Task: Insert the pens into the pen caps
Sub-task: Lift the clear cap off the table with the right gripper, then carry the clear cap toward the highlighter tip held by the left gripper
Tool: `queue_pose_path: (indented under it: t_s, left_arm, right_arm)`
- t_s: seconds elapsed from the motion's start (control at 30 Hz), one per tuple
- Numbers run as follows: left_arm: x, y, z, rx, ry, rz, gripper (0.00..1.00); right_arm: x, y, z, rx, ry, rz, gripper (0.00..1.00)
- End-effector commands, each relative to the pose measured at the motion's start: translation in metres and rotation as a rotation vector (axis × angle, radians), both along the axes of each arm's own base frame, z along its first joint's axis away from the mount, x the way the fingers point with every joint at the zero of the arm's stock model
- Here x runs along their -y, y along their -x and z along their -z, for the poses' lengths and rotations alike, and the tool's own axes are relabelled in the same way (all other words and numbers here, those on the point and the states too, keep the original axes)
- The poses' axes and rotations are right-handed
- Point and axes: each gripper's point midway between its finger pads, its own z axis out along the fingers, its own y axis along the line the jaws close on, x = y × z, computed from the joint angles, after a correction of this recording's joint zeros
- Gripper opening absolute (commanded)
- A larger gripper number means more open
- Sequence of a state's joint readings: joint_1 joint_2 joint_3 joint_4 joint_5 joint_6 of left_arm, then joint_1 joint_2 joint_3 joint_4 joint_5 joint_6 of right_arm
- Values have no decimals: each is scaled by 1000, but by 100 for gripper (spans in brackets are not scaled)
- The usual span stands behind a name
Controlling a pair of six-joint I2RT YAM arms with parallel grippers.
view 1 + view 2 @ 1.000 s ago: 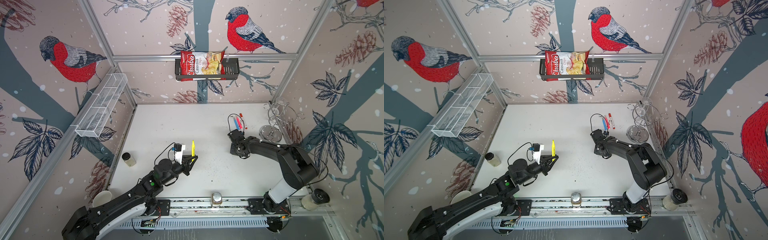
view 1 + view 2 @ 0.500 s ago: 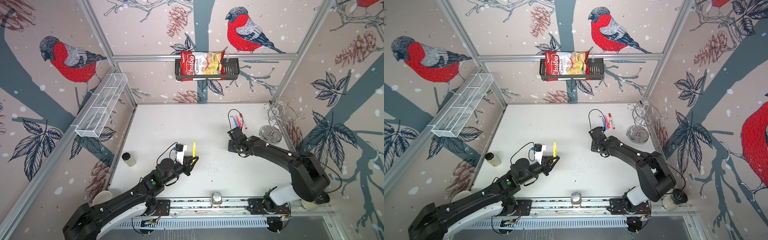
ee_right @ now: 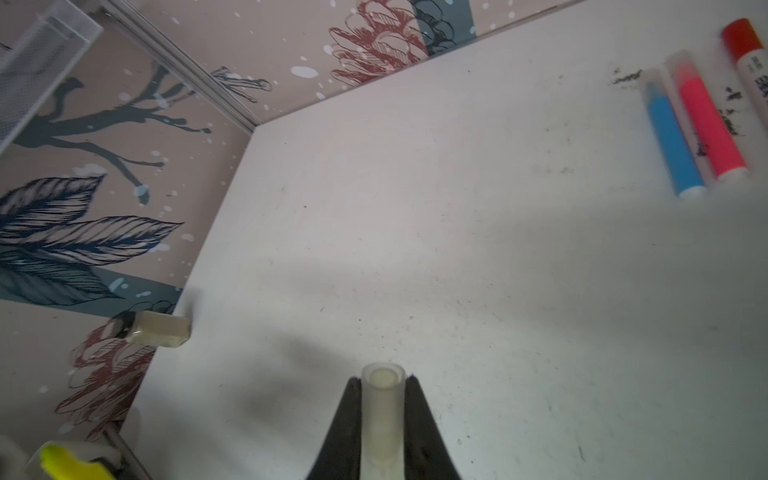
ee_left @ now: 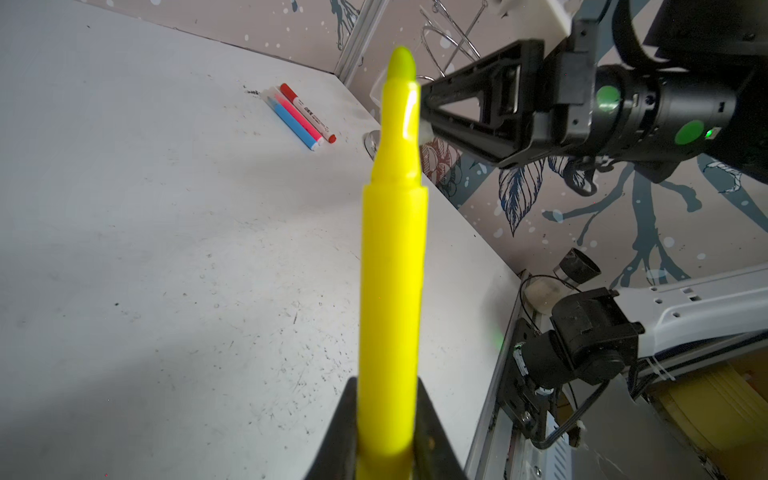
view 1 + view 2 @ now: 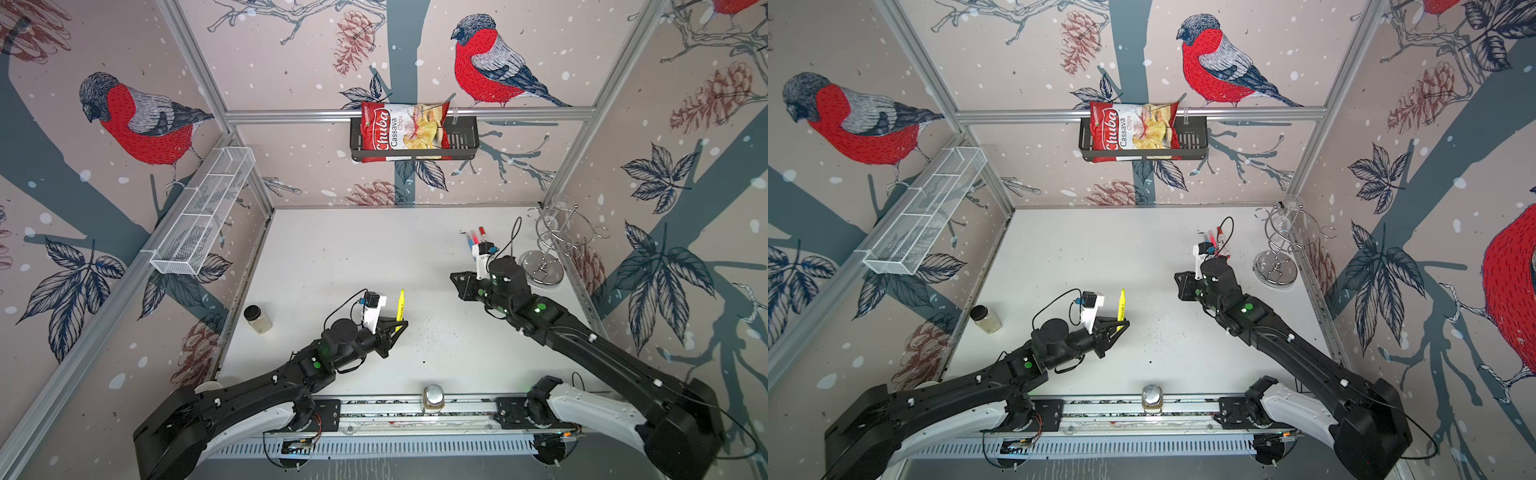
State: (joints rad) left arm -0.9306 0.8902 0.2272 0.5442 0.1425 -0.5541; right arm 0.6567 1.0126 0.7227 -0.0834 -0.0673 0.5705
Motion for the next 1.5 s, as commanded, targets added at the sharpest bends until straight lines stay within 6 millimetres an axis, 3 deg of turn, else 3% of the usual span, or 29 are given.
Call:
queue_pose_path:
  t_s: [0.0, 0.17, 0.5, 1.47]
  left_arm:
    - [12, 4, -23, 46, 87, 39, 0]
    - [21, 8, -26, 46, 103, 75, 0]
    - [34, 14, -32, 54, 111, 118, 0]
    - [47, 21, -39, 72, 129, 156, 0]
  right_arm:
    - [-17, 11, -46, 147, -144, -112, 5]
    - [-25, 26, -69, 212, -264, -193, 6]
    - [-43, 45, -88, 255, -358, -303, 6]
    - [-59, 63, -112, 330, -427, -380, 5]
